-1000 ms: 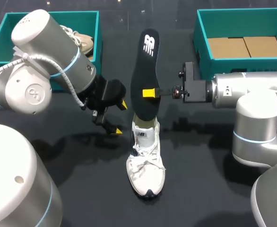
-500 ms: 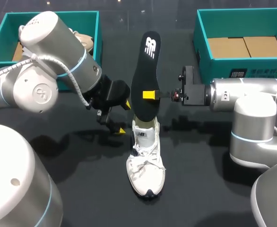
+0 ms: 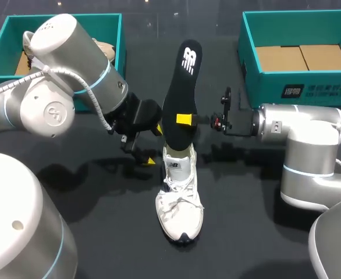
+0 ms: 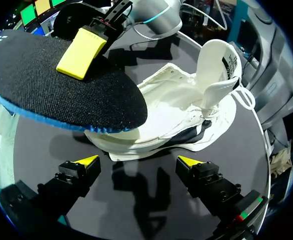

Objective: Take the shoe out of the shoebox, open the shoe tongue, remove and reinsert the insole, then place the shoe into the shoebox

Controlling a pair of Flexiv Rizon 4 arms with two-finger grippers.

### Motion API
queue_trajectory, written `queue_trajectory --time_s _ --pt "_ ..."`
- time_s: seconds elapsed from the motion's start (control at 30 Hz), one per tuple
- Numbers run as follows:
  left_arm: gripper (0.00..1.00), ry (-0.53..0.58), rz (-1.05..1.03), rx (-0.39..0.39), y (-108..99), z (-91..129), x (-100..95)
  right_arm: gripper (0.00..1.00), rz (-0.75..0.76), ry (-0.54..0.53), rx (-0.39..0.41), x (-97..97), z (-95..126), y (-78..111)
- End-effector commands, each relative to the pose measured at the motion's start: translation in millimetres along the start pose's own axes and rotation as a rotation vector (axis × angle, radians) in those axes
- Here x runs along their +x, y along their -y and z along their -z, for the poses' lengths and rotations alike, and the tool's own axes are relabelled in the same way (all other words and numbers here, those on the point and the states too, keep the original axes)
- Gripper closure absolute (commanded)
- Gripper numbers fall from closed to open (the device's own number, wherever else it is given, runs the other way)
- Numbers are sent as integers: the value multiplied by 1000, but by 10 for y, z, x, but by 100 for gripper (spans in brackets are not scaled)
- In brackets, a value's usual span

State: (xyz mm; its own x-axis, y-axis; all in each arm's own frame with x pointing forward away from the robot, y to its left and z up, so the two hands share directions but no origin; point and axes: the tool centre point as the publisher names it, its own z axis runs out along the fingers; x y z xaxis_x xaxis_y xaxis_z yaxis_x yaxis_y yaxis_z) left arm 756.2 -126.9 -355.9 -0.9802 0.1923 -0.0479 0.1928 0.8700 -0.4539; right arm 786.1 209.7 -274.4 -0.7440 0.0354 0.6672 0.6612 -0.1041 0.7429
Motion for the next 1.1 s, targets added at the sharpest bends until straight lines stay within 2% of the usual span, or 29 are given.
queue_trajectory --time_s 0.03,0.33,1.1 --pt "0 -1 0 -2 6 -14 -10 100 15 15 -45 16 -35 30" --pt "0 -1 0 -2 6 -14 -10 100 51 59 -97 66 -15 6" --pt "0 -1 0 -2 6 -14 -10 100 108 95 -69 -77 -27 199"
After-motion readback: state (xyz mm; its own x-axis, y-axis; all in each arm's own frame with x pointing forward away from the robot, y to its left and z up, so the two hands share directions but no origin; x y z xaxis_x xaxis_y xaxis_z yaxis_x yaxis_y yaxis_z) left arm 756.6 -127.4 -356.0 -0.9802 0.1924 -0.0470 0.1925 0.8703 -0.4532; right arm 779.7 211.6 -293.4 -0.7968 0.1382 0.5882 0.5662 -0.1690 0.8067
